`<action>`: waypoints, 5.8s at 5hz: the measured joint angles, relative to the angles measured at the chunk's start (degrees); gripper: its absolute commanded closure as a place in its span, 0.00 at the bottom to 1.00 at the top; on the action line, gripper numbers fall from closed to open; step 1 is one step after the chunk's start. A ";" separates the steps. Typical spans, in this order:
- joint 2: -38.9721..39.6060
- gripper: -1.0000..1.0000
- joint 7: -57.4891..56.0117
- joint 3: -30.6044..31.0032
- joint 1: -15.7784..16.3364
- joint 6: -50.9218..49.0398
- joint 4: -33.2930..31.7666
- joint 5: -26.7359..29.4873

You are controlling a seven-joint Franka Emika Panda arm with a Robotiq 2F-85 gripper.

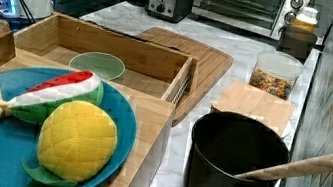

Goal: Close the drawer.

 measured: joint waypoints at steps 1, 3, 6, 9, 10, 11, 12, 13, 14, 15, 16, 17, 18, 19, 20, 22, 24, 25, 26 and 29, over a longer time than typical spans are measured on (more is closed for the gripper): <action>0.09 1.00 0.00 0.00 0.00 0.18 -0.22 -0.60; 0.10 1.00 -1.54 0.04 -0.28 2.17 -1.34 -0.56; -1.07 1.00 -27.37 0.44 0.64 8.59 -8.28 6.84; -3.33 1.00 -35.26 4.44 4.94 14.44 -16.00 -0.77; -4.42 1.00 -37.64 5.61 5.80 20.67 -20.14 -2.73; -5.57 1.00 -39.63 6.69 5.80 21.21 -24.17 -2.74; -5.66 1.00 -39.63 6.74 5.70 21.15 -27.08 -2.89; -5.55 1.00 -39.63 6.62 5.73 22.13 -28.54 -6.52; -4.79 1.00 -39.63 6.64 5.56 25.77 -29.88 -7.14; -3.22 1.00 -39.63 6.58 5.56 27.14 -30.44 -7.14; -1.44 1.00 -39.63 6.37 5.49 26.47 -30.55 -7.18; -0.21 1.00 -39.63 5.56 5.46 25.79 -31.33 -9.95; -0.18 1.00 -39.63 4.51 5.38 26.83 -33.24 -11.44; -0.17 1.00 -43.46 4.10 4.46 27.19 -34.36 -11.45; 0.14 1.00 -49.58 3.22 3.81 28.54 -34.36 -11.39; 1.58 1.00 -55.46 0.82 1.21 30.89 -33.91 -9.42; 2.93 1.00 -62.57 -2.59 -1.35 30.61 -31.89 -7.18; 3.69 1.00 -66.99 -5.72 -1.95 30.55 -30.44 -5.60; 5.93 1.00 -70.85 -8.50 -3.18 30.35 -27.53 -5.46; 13.71 1.00 -76.83 -12.25 -8.90 30.07 -17.68 0.35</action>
